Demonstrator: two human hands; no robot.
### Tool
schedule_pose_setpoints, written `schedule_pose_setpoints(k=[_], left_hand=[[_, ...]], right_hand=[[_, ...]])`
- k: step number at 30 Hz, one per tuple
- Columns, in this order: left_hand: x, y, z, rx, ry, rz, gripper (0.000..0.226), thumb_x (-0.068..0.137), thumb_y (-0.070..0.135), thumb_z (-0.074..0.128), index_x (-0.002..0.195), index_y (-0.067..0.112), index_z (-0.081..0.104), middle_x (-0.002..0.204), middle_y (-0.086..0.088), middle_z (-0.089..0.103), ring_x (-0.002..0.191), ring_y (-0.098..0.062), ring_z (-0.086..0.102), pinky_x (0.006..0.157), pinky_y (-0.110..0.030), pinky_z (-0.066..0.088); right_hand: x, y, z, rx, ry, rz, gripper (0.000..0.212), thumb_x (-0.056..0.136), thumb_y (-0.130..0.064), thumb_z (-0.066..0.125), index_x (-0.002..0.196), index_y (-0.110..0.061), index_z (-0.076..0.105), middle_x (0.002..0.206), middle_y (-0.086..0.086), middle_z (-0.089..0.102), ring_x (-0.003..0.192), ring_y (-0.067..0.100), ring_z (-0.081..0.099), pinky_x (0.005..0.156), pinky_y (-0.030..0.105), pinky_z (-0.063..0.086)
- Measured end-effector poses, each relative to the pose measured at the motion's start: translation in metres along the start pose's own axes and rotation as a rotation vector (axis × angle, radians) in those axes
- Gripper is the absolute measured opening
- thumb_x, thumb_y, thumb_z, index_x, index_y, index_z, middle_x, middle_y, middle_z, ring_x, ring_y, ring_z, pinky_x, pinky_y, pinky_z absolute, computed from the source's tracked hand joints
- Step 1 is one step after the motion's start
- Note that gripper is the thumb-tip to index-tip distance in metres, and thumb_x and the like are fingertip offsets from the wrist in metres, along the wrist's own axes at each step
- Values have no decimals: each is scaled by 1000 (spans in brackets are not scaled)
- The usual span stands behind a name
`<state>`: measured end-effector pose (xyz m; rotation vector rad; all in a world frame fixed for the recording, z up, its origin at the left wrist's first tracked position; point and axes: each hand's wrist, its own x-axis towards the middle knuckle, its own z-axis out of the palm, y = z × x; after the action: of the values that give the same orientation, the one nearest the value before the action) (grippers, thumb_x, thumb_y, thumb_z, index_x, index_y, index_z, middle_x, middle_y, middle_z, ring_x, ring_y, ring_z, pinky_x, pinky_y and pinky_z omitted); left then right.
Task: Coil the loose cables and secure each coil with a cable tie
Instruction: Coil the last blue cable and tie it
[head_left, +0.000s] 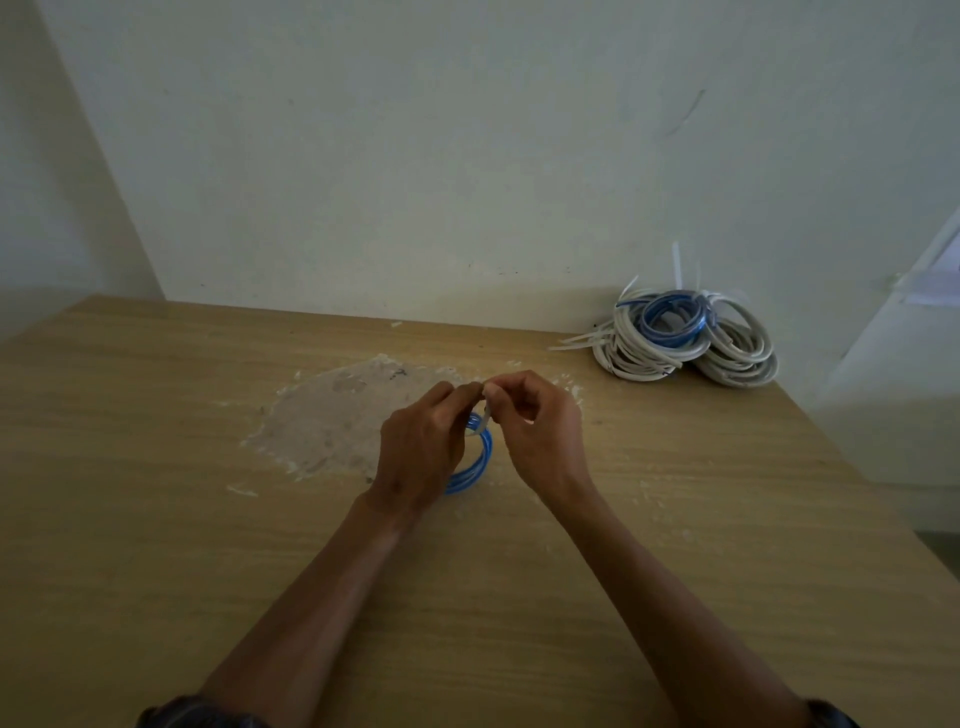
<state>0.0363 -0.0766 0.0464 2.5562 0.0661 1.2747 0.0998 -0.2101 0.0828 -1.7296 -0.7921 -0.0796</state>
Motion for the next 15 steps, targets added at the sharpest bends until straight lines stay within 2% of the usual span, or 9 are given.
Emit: schedule_pose_setpoints(k=[4, 6, 9, 12, 15], left_hand=[[0, -1, -1, 34, 7, -14, 24, 96, 3, 63, 117, 12, 71, 82, -2, 68, 54, -17, 59, 42, -29, 48], [0, -2, -3, 72, -1, 3, 22, 97, 6, 61, 115, 12, 71, 81, -2, 67, 51, -17, 57, 40, -26, 44], [1, -1, -1, 112, -8, 21, 20, 95, 4, 62, 112, 10, 72, 80, -3, 67, 47, -18, 56, 39, -22, 39], [0, -1, 0, 95, 2, 3, 27, 101, 16, 48, 114, 10, 71, 81, -3, 67, 49, -17, 57, 38, -26, 45], [0, -2, -2, 77, 18, 15, 31, 102, 20, 45, 113, 8, 72, 81, -4, 69, 50, -16, 58, 42, -20, 41]], right_hand=[[-7, 4, 8, -273, 66, -254, 11, 98, -16, 63, 105, -15, 72, 93, -7, 72, 83, 4, 64, 77, 18, 52], [-8, 3, 9, -193, 89, -195, 9, 98, -17, 64, 104, -15, 71, 92, -7, 72, 83, 4, 65, 76, 16, 51], [-3, -1, 6, -10, 111, 4, 3, 96, -18, 68, 99, -17, 69, 86, -7, 71, 78, 3, 68, 67, 12, 51], [-3, -2, 4, -107, 63, -76, 3, 96, -16, 68, 98, -16, 70, 85, -11, 69, 82, 1, 66, 72, 10, 50], [-6, -1, 5, -131, 26, -103, 5, 96, -15, 66, 100, -15, 70, 85, -14, 67, 86, 0, 65, 75, 9, 50]])
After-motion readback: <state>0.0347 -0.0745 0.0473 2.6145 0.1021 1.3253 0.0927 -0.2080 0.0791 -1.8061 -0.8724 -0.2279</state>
